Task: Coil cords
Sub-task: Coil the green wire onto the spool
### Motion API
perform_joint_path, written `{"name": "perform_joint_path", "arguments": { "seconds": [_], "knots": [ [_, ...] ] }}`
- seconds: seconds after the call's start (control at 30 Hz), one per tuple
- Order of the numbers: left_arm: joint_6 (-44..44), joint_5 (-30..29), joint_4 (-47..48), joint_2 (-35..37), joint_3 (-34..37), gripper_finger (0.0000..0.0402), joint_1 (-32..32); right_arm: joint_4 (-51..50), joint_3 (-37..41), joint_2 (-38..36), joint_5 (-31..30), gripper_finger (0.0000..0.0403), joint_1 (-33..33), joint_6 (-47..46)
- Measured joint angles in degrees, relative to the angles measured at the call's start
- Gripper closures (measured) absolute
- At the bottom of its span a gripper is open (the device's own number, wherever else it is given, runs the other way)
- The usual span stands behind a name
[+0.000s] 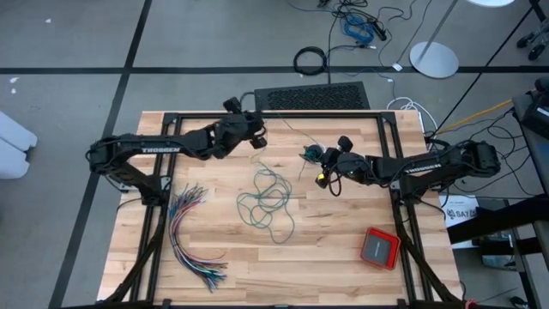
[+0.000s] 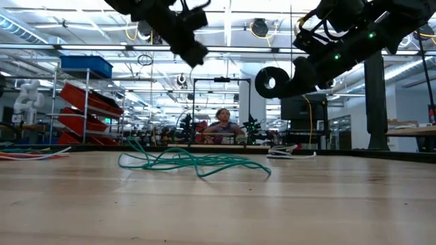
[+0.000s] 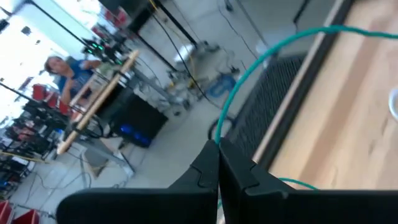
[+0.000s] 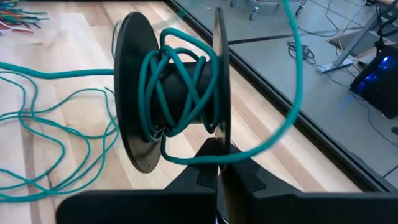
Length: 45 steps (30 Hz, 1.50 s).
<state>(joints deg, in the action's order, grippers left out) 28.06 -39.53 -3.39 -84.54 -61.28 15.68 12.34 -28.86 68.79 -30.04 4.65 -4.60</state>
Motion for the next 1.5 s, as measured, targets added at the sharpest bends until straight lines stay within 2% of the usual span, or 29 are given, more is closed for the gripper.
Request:
{"name": "perform_joint_path", "arguments": {
  "seconds": [0.17, 0.43, 0.57, 1.0, 1.2, 1.5],
  "knots": [
    [2.6, 0.0, -4.0, 4.7, 0.0, 0.0402, 0.0, -0.7, 0.0, 0.0, 0.2, 0.0403, 0.3, -0.3],
    [2.9, 1.9, -2.5, 9.6, -0.1, 0.0402, -0.1, -0.3, 0.0, 0.0, 0.1, 0.0403, 0.3, -0.5],
    [2.2, 1.3, 2.5, 9.6, -0.1, 0.0402, 0.2, 0.9, 0.0, 0.0, 0.1, 0.0403, 0.3, -0.7],
    [-8.3, 0.4, 20.5, 7.6, -0.1, 0.0402, 3.8, 10.6, 0.0, 0.0, -0.5, 0.0403, -0.4, 2.8],
    [-10.2, 0.7, 23.0, 7.7, -0.1, 0.0402, 3.8, 17.2, 0.0, 0.0, -1.9, 0.0403, -0.3, 6.4],
    [-13.8, 5.5, 24.5, 7.4, -0.1, 0.0402, 3.7, 25.8, 0.0, 0.0, -3.5, 0.0403, 0.6, 10.8]
  ]
}}
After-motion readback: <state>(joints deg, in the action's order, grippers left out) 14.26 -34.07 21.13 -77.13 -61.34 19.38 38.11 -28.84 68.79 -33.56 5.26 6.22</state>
